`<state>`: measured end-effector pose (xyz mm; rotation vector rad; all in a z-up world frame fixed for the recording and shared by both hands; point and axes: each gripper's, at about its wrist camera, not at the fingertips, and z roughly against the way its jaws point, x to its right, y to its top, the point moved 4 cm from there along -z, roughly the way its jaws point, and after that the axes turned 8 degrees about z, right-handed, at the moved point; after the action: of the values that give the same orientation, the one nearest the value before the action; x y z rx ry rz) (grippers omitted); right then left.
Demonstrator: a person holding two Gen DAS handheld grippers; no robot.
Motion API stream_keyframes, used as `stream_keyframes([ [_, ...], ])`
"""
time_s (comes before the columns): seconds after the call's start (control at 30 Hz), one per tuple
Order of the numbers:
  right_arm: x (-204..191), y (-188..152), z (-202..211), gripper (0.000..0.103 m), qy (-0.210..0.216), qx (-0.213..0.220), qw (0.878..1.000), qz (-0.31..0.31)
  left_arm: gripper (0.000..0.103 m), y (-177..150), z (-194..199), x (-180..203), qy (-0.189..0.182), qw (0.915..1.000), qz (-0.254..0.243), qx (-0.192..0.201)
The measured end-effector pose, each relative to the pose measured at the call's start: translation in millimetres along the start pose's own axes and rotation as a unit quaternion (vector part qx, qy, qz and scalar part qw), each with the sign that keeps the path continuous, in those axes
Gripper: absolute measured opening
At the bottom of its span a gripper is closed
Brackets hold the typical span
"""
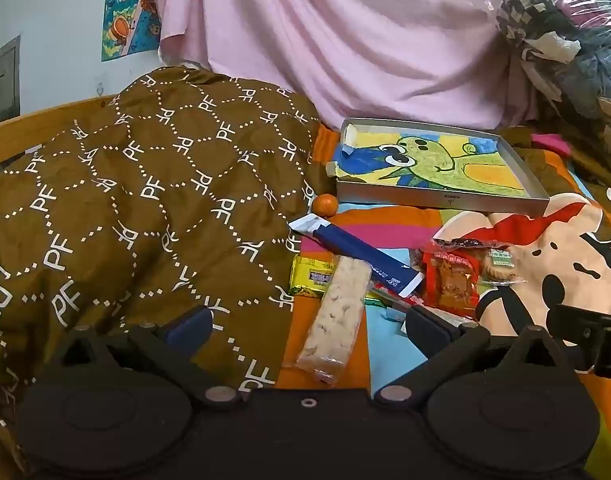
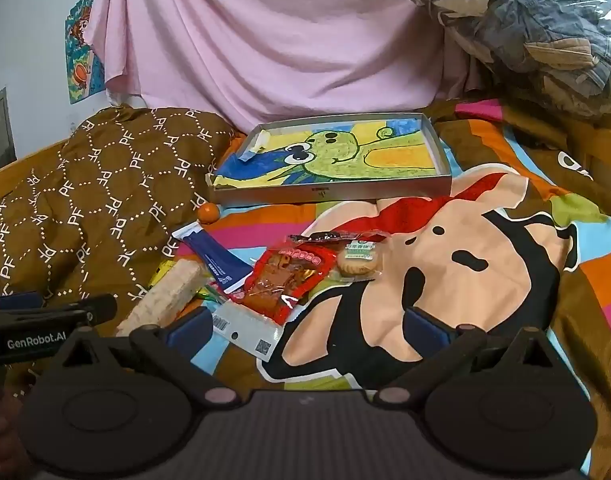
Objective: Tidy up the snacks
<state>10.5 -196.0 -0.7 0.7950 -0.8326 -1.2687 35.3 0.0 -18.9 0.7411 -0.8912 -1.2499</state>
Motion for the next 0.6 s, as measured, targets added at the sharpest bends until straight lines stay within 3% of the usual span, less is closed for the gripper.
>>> stream_keyframes([
  [0.6,0.5,-0.7,-0.9,0.103,0.001,-0.003,1.0,-0.002,0.102,0.0,-0.4,0.3,0.001,1.0,0.0,-0.003],
])
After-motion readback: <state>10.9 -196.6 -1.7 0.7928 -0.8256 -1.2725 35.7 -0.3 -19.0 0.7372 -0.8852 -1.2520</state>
